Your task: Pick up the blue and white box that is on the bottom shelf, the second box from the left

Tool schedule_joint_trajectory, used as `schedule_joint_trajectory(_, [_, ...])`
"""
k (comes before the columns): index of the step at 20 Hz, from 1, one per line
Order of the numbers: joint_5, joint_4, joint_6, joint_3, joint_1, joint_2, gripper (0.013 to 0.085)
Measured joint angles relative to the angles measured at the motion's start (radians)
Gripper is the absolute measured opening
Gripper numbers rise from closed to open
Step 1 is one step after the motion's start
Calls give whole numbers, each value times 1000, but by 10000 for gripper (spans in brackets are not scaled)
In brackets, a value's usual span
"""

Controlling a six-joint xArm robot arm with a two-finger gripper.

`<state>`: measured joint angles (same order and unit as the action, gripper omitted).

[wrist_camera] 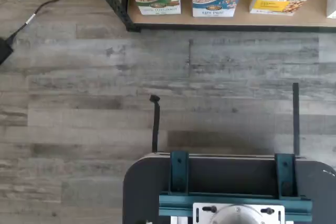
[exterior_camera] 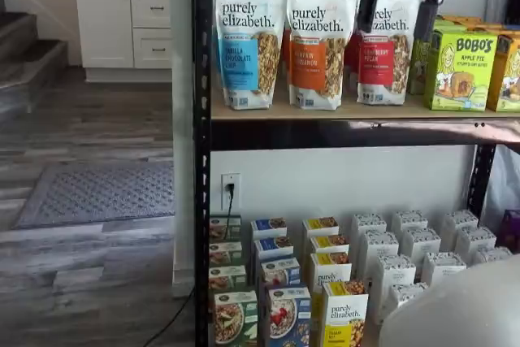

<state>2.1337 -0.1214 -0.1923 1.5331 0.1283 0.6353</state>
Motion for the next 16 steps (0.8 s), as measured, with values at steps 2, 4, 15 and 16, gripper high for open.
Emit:
schedule_joint_trajectory(2, [7, 2, -21, 19, 20, -16, 850])
schedule_joint_trajectory(4, [3, 5, -33, 19, 34, -20, 850])
schedule_joint_trajectory(15, [-90, 50, -63, -93, 92, 18, 850])
schedule_joint_trajectory(16, [-107, 50, -62, -114, 91, 27, 850])
